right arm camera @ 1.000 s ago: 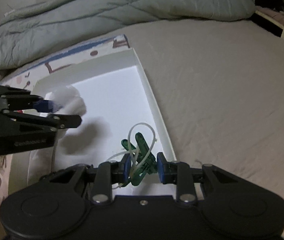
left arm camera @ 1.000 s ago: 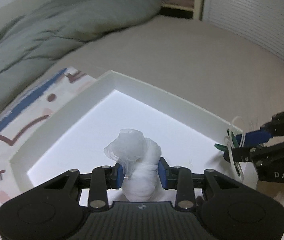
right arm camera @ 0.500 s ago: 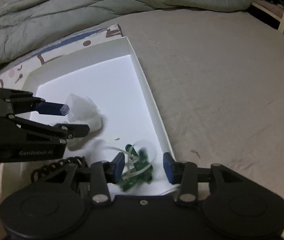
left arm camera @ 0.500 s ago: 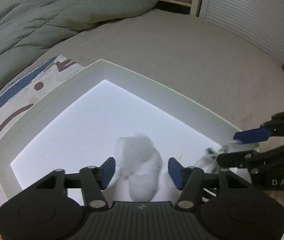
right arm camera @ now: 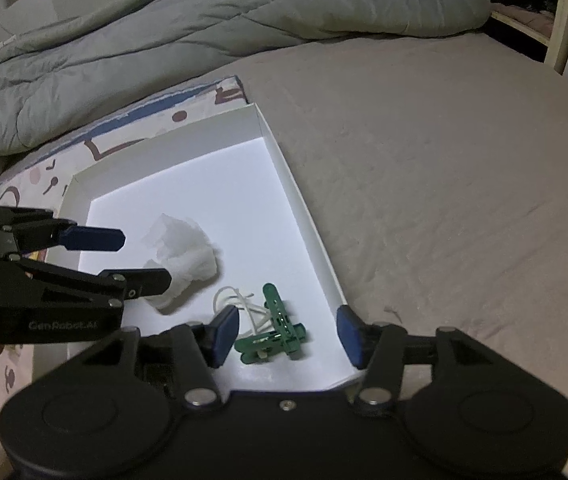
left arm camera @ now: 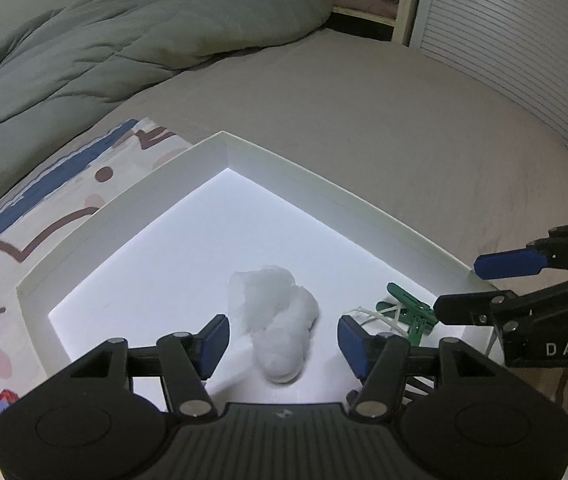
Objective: Organize objects
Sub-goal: 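Open both tools to drop the green clip and white cloth into the box, then withdraw both tools from the box back over the bed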
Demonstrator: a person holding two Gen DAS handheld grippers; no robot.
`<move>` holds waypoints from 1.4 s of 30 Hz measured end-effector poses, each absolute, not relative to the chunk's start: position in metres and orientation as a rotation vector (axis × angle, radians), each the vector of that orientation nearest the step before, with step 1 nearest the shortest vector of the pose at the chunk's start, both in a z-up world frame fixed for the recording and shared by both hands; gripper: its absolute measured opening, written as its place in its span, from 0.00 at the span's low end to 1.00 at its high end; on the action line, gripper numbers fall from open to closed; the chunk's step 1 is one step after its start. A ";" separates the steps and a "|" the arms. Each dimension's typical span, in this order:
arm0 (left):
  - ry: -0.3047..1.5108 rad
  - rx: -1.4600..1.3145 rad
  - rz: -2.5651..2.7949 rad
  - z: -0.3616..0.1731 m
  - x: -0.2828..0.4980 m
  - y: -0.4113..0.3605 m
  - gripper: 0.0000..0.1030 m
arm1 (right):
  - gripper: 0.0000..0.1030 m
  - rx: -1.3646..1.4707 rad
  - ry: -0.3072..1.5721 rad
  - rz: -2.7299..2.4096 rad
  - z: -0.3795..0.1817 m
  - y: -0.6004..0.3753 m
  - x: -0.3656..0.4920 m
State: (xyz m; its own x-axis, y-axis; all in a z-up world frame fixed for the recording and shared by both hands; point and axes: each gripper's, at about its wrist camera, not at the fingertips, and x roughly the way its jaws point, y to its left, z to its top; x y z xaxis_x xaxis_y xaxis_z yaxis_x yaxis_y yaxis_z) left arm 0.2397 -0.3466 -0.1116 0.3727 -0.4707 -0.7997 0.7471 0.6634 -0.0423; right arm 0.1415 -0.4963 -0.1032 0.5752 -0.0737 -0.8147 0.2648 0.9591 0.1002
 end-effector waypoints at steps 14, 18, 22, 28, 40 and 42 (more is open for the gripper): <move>0.851 0.315 -0.730 -0.073 0.219 -0.309 0.59 | 0.62 0.225 0.857 -0.241 -0.071 -0.481 0.117; 0.833 0.310 -0.714 -0.060 0.210 -0.297 0.59 | 0.62 0.224 0.842 -0.245 -0.062 -0.475 0.109; 0.821 0.304 -0.700 -0.050 0.200 -0.285 0.59 | 0.62 0.222 0.827 -0.239 -0.052 -0.467 0.101; 0.806 0.278 -0.680 -0.036 0.182 -0.267 0.59 | 0.67 0.228 0.796 -0.242 -0.039 -0.457 0.088; 0.780 0.226 -0.613 -0.016 0.156 -0.233 0.74 | 0.79 0.195 0.755 -0.263 -0.018 -0.440 0.062; 0.780 0.212 -0.595 -0.014 0.153 -0.226 0.83 | 0.80 0.192 0.752 -0.266 -0.016 -0.439 0.058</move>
